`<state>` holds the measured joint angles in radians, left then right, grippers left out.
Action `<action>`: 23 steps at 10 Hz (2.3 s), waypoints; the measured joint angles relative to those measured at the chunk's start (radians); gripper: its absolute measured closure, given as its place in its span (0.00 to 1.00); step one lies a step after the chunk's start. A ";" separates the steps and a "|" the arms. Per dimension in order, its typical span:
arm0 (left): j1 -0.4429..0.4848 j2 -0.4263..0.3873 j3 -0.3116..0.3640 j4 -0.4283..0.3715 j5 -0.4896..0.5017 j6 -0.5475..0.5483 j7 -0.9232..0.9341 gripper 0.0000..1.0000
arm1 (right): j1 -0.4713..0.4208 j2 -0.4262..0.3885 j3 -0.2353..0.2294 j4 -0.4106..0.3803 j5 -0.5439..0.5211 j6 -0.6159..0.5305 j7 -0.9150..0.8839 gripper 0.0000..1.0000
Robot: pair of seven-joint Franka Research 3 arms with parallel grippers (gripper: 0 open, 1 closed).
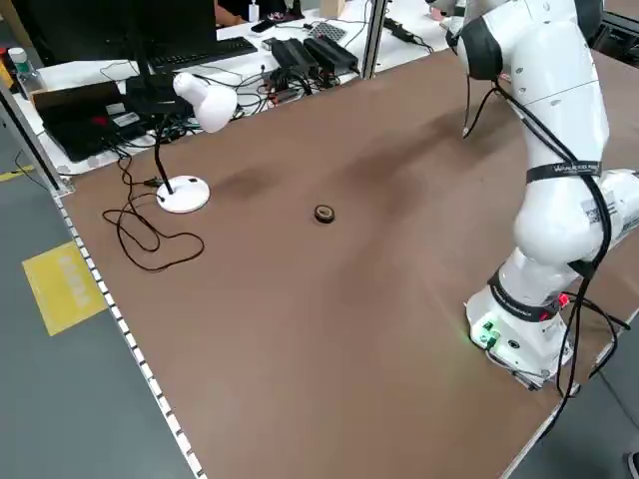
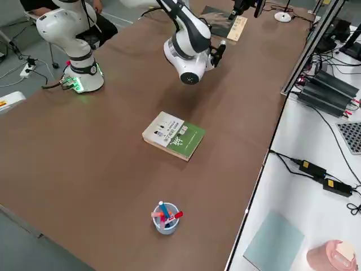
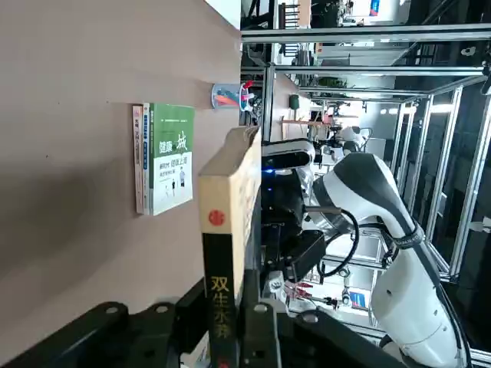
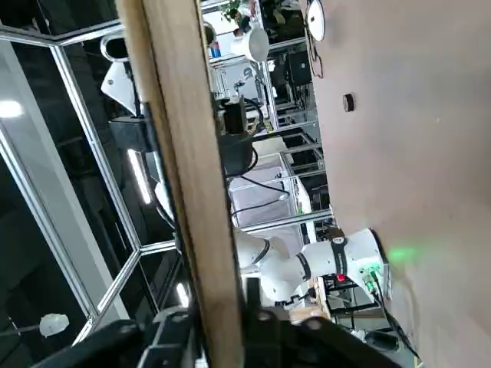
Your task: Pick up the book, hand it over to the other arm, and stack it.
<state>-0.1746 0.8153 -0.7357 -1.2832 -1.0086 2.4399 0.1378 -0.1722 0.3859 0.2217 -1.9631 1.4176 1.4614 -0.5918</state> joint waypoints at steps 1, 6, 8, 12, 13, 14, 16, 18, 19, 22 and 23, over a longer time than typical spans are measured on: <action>0.000 0.000 0.000 0.000 0.000 0.001 0.000 0.95 | 0.000 0.000 -0.001 0.000 0.001 -0.001 -0.015 0.85; 0.000 0.000 -0.001 0.007 -0.002 0.002 0.000 0.59 | -0.008 -0.002 -0.044 0.004 0.001 -0.018 -0.118 0.85; 0.000 0.000 -0.002 0.011 -0.003 0.002 0.000 0.34 | -0.030 -0.005 -0.052 0.008 0.001 -0.022 -0.134 0.85; 0.002 0.000 -0.001 0.012 -0.004 0.002 0.000 0.13 | -0.069 -0.014 -0.078 0.008 -0.023 -0.053 -0.139 0.85; 0.010 0.000 -0.001 0.012 -0.004 0.002 0.000 0.13 | -0.089 -0.014 -0.083 0.008 -0.050 -0.065 -0.139 0.85; 0.025 -0.005 -0.002 0.010 -0.004 -0.004 0.000 0.12 | -0.114 -0.014 -0.087 0.008 -0.090 -0.071 -0.139 0.85; 0.071 -0.041 -0.003 -0.020 0.005 -0.049 0.000 0.12 | -0.176 -0.014 -0.090 0.009 -0.176 -0.079 -0.139 0.85; 0.126 -0.096 -0.003 -0.077 0.108 -0.077 -0.001 0.12 | -0.239 -0.013 -0.091 0.017 -0.270 -0.098 -0.145 0.85; 0.156 -0.123 -0.003 -0.103 0.176 -0.089 -0.008 0.11 | -0.266 -0.011 -0.092 0.023 -0.306 -0.109 -0.152 0.85; 0.237 -0.189 -0.002 -0.134 0.427 -0.154 -0.070 0.09 | -0.314 0.006 -0.092 0.040 -0.367 -0.118 -0.178 0.85; 0.257 -0.209 -0.003 -0.133 0.542 -0.164 -0.104 0.09 | -0.327 0.017 -0.092 0.052 -0.394 -0.117 -0.183 0.85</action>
<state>0.0827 0.6065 -0.7386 -1.4167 -0.4666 2.2755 0.0342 -0.4996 0.4032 0.1295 -1.9115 1.0232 1.3441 -0.7752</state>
